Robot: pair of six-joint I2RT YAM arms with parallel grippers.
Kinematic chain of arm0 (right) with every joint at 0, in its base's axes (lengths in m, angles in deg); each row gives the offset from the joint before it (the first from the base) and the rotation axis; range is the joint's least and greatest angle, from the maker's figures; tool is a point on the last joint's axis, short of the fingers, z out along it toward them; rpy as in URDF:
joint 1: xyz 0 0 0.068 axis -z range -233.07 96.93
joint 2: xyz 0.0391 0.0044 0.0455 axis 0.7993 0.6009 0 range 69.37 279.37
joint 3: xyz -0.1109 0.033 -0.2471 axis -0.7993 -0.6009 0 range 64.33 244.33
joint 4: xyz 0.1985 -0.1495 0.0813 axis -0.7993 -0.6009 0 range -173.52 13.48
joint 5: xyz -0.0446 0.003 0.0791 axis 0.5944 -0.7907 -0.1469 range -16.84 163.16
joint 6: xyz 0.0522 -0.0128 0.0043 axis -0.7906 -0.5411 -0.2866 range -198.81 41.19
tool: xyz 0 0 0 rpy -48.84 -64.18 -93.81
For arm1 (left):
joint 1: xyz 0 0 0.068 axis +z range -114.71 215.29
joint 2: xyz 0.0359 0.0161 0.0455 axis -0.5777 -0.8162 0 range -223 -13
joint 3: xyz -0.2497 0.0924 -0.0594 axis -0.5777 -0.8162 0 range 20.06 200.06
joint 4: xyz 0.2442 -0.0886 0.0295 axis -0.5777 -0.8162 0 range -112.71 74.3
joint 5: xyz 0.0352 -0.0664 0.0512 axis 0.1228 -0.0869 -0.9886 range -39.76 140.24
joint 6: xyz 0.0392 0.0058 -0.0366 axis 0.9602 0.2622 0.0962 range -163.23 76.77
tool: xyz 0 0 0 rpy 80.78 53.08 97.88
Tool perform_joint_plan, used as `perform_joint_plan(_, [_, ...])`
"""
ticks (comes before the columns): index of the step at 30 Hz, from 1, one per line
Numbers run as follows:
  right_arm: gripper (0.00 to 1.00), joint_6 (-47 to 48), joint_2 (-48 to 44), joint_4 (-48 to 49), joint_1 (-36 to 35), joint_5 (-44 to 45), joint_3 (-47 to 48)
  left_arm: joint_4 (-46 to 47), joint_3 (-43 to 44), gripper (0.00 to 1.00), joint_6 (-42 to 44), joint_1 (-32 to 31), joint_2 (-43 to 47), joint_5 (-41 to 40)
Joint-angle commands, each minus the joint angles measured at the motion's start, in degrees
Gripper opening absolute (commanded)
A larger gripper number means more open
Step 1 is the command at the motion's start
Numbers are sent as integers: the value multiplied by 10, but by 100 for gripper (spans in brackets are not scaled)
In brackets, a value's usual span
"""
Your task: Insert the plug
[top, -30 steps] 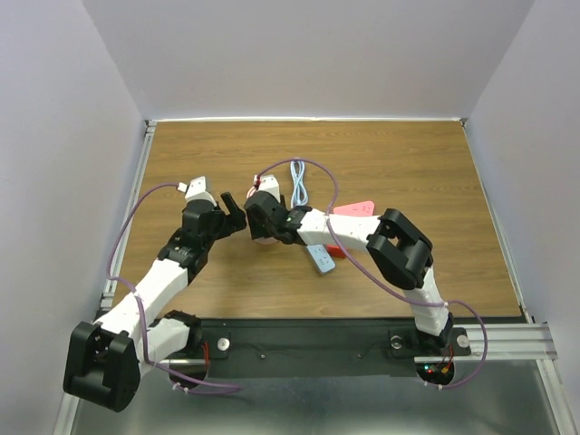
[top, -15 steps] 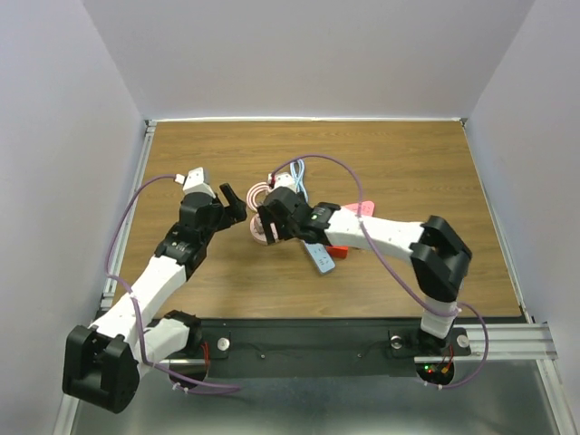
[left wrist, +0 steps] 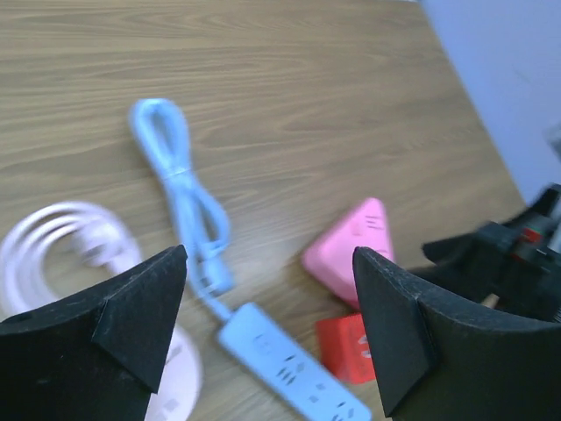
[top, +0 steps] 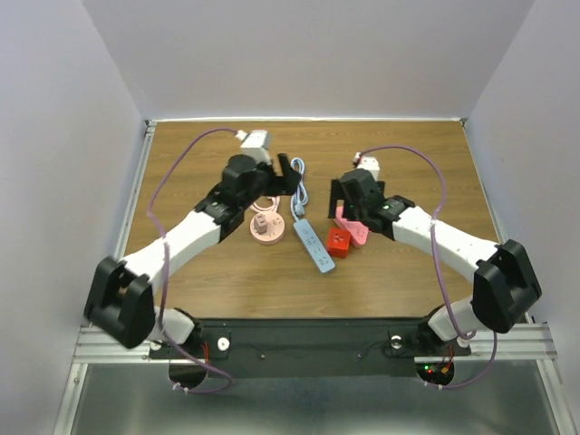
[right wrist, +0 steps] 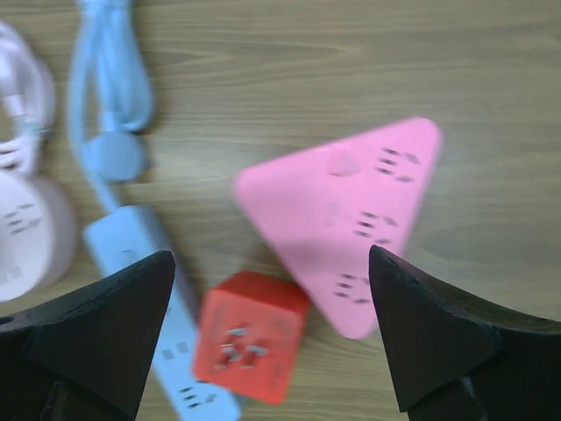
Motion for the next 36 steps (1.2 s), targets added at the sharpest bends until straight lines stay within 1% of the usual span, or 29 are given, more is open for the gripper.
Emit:
perform_joint_plan(1, [96,-37,-40,9,51,-33,-41,63,67,86,21,-49,-92,129])
perform_joint_plan(2, [96,-39,-51,12,73,-48,-49,67,81,86,18,-56,-141,145])
perform_joint_plan(3, [96,-44,-59,15,83,-51,-67,68,96,85,14,-72,-164,156])
perform_joint_plan(4, [96,-44,-67,18,90,-55,-75,69,119,85,12,-77,-184,163])
perform_joint_plan(7, [96,-47,-96,30,118,-81,-104,74,154,84,-2,-87,-262,186])
perform_joint_plan(14, [96,-52,-142,34,149,-111,-148,62,197,84,-33,-86,-348,223])
perform_joint_plan(17, [96,-49,-153,34,152,-117,-149,78,191,84,-42,-87,-360,222])
perform_joint_plan(19, [96,-46,-156,34,154,-120,-147,80,188,84,-45,-87,-363,205])
perform_joint_plan(27, [96,-42,-155,35,155,-127,-141,71,206,84,-58,-87,-398,227])
perform_joint_plan(36, [96,-43,-179,34,155,-130,-142,61,207,84,-72,-86,-420,220])
